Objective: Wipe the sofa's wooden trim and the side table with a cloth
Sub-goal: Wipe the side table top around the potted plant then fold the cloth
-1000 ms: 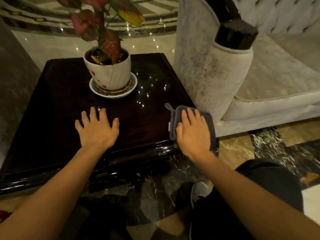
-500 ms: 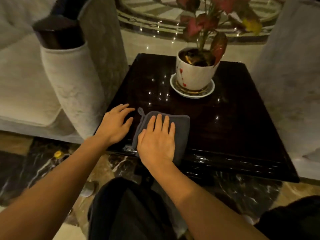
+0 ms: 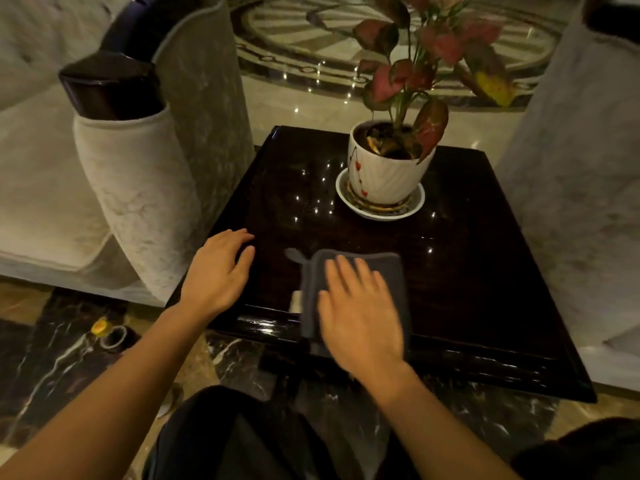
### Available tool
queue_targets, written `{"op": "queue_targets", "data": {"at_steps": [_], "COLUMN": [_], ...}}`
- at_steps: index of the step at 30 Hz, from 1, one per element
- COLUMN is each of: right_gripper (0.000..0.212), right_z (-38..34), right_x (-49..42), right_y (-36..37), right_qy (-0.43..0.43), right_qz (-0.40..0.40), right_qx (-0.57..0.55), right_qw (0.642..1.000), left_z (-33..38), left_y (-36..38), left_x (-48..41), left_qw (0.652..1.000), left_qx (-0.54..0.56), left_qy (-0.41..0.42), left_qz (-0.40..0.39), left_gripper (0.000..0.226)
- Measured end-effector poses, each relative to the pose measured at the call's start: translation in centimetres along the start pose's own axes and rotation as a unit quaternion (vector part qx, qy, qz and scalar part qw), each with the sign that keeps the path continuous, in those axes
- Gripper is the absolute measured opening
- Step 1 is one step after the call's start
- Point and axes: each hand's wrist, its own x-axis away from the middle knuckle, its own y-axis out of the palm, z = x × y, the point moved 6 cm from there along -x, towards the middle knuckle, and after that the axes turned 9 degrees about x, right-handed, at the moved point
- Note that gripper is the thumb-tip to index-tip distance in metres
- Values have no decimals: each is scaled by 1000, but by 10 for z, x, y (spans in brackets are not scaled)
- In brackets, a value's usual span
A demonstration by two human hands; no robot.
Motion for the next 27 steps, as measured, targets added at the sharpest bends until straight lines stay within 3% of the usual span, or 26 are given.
{"op": "queue_targets", "data": {"at_steps": [4, 8, 11, 14, 17, 19, 23, 25, 27], "right_gripper": [67, 64, 64, 63, 64, 64, 63, 65, 65], "right_z": [101, 68, -7, -65, -31, 45, 181, 175, 134], "right_x": [31, 10, -19, -20, -4, -3, -7, -16, -30], "right_y": [-1, 3, 11, 12, 6, 9, 11, 11, 11], "right_qy": [159, 213, 130, -32, -147, -92, 192, 281, 292], "right_qz": [-35, -33, -32, -32, -38, -46, -90, -94, -85], "right_qx": [43, 46, 11, -14, -25, -3, 36, 23, 10], "right_qw": [986, 975, 991, 999, 988, 995, 977, 955, 953], "left_z": [2, -4, -2, -2, -3, -4, 7, 23, 43], "left_y": [15, 14, 16, 16, 17, 17, 21, 28, 39], "left_x": [0, 1, 2, 2, 1, 1, -2, -8, -16], "left_qw": [990, 986, 984, 984, 983, 984, 987, 986, 989], "left_qx": [-134, -156, -165, -164, -161, -156, -147, -146, -95], "left_qy": [14, 19, 17, 15, 28, 30, -12, -62, -103], "left_qz": [-46, -54, -58, -68, -79, -77, -62, -48, -47], "left_gripper": [58, 63, 62, 61, 62, 61, 58, 60, 60]}}
